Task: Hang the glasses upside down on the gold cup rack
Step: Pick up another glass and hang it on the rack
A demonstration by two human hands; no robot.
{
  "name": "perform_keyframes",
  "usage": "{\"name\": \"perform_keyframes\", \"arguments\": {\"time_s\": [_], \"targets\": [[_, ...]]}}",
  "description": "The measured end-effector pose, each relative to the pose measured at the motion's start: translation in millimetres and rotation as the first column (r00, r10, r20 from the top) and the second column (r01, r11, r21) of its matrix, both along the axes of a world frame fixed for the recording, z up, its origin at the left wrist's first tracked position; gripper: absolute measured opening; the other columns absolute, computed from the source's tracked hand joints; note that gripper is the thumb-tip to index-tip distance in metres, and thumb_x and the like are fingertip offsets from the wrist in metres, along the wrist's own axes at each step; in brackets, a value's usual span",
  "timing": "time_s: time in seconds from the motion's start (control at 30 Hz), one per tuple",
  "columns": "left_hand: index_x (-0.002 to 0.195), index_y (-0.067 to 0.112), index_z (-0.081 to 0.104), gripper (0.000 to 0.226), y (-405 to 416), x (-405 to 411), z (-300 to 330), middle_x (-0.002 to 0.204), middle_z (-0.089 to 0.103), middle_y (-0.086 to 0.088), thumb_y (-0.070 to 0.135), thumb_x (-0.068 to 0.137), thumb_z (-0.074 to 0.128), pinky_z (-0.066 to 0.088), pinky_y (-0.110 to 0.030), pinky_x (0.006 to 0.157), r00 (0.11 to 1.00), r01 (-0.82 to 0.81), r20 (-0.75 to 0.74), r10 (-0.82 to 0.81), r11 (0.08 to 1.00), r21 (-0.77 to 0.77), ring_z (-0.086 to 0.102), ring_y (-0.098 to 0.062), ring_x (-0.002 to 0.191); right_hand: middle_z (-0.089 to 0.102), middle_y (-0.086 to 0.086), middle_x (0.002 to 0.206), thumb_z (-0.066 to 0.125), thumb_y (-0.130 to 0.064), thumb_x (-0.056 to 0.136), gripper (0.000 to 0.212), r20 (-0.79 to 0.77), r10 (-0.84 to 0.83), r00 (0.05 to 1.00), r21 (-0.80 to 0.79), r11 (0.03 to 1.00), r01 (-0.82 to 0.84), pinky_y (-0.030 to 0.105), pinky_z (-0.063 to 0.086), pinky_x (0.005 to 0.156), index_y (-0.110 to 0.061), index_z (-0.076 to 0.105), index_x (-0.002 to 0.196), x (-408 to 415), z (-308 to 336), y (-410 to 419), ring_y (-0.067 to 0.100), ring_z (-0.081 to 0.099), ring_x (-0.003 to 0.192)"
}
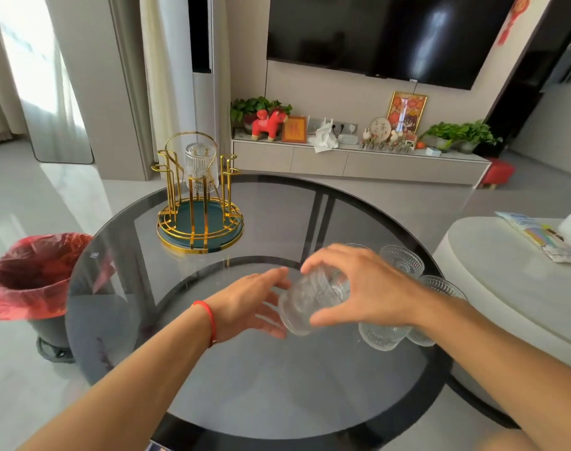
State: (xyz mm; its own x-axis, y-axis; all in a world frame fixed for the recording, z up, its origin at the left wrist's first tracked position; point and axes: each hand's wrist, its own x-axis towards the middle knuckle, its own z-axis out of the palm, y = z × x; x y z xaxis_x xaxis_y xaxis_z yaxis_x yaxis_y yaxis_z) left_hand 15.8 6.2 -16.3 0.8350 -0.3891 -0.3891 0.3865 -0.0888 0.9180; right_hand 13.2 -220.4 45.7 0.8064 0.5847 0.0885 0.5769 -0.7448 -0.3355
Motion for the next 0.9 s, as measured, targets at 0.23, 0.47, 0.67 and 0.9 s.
{"name": "perform_keyframes", "arguments": {"time_s": [0.23,0.47,0.67,0.9], "targets": [[0.115,0.014,0.072,0.052,23,16,4,0.103,0.072,-0.012,0.049,0.078,0.08,0.056,-0.034,0.07,0.984,-0.17,0.019,0.178,0.963,-0.211,0.066,-0.023,0.086,0.055,-0.015,0.135,0.082,-0.06,0.066,0.084,-0.005,-0.116,0.993,0.128,0.985,0.116,0.032,0.048,0.1,-0.045,0.044,0.139,21,-21,47,0.006,0.054,0.123],[0.118,0.024,0.065,0.048,36,30,5,0.106,0.072,-0.01,0.046,0.078,0.08,0.053,-0.034,0.065,0.834,-0.468,0.264,0.485,0.875,-0.129,0.062,-0.017,0.077,0.057,-0.002,0.144,0.073,-0.061,0.061,0.103,-0.027,-0.221,0.975,0.042,0.974,0.222,0.047,0.053,0.098,-0.034,0.031,0.15,56,-44,99,0.027,0.055,0.131],[0.14,0.028,0.053,0.046,84,55,-30,0.153,0.046,-0.001,0.034,0.095,0.057,0.034,-0.047,0.116,0.659,-0.614,0.742,0.12,0.655,0.44,0.035,-0.024,0.143,0.063,-0.007,0.116,0.086,-0.047,0.057,0.086,-0.126,-0.365,0.923,0.427,0.82,0.382,0.033,0.049,0.078,-0.035,0.047,0.132,107,-37,107,0.021,0.061,0.106],[0.156,0.037,0.019,0.078,97,77,-69,0.17,0.008,0.001,0.043,0.09,0.059,0.013,-0.051,0.123,0.706,-0.59,0.692,-0.154,0.414,0.693,-0.001,-0.028,0.155,0.051,-0.01,0.138,0.088,-0.05,0.061,0.1,-0.048,-0.329,0.943,0.735,0.627,0.256,0.038,0.048,0.097,-0.038,0.04,0.148,171,39,134,0.018,0.051,0.127]]}}
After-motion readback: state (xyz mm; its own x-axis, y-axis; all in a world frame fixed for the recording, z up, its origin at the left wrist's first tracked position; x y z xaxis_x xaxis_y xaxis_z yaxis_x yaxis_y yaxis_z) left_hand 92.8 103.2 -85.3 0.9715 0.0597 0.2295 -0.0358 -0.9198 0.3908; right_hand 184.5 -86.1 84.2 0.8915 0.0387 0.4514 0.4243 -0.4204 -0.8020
